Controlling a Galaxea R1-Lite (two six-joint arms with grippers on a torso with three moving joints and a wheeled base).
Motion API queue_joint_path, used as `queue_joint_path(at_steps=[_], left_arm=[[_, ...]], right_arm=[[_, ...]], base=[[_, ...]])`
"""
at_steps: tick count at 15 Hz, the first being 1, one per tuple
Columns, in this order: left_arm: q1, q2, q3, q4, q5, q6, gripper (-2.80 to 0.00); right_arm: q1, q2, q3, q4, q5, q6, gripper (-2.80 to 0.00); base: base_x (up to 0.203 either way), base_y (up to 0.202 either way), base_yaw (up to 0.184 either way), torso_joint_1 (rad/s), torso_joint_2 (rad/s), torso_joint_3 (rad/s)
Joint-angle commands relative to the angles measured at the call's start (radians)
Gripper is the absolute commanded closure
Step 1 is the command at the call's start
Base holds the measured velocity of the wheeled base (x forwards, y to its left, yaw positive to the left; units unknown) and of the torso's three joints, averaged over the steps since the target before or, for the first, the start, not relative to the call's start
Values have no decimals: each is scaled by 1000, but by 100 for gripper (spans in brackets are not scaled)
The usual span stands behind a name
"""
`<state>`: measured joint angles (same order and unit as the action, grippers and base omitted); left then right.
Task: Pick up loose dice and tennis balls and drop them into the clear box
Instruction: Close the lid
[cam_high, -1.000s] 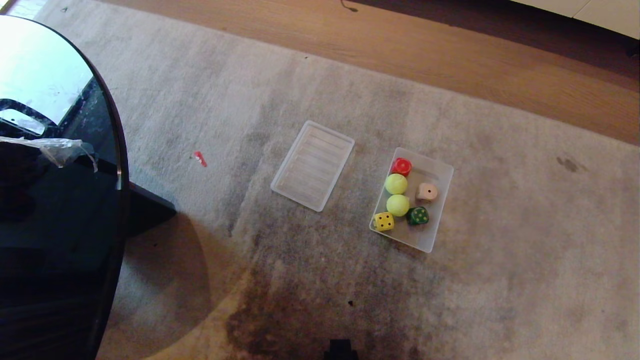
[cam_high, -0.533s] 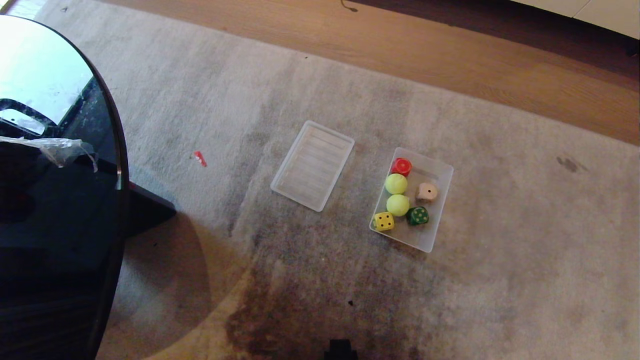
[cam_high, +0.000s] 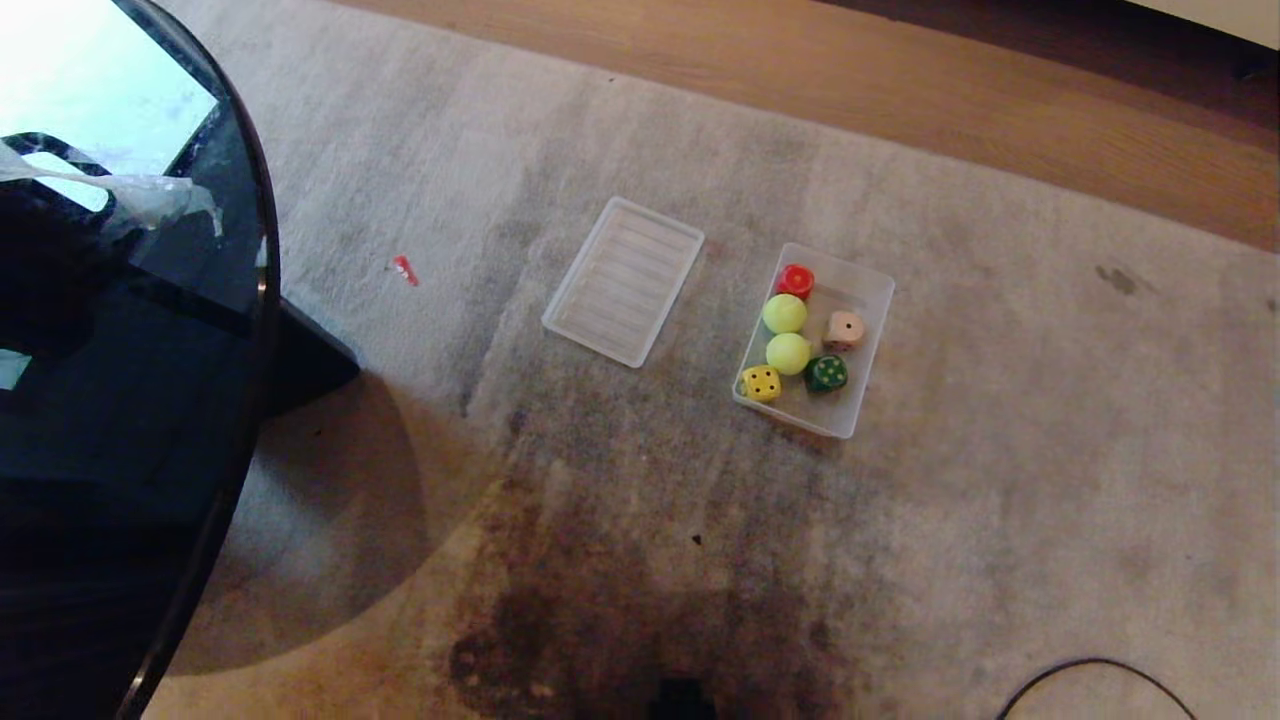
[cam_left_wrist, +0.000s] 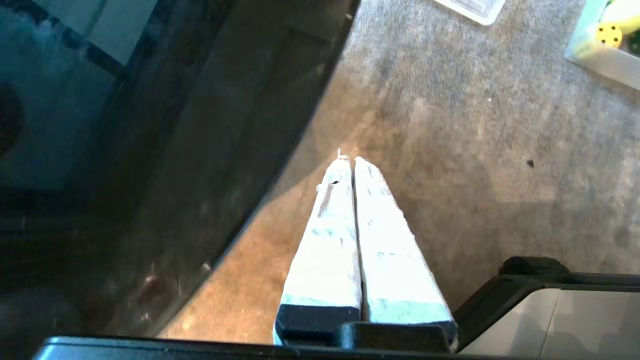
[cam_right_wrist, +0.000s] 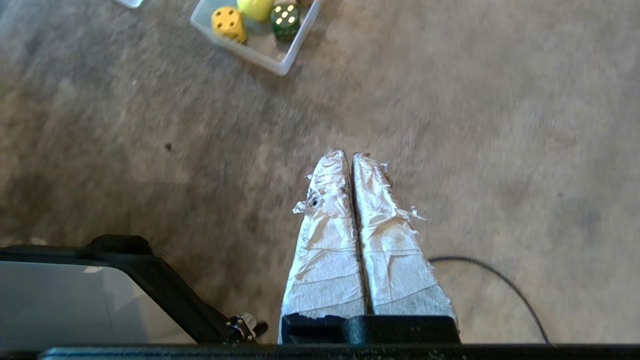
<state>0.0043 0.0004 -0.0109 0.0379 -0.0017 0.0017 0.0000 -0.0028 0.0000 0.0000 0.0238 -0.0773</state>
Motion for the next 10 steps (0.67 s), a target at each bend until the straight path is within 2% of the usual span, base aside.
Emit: queue_joint_path(at_steps=[1,10], left_arm=[[0,0,0,0,0,0,0],[0,0,0,-1,0,1,0]], right_arm=[[0,3,2,-1,1,-1,0],[0,3,2,-3,-1,-1,0]], base=[[-88,0,-2,2,-2,6],[0,0,0,0,0,0]])
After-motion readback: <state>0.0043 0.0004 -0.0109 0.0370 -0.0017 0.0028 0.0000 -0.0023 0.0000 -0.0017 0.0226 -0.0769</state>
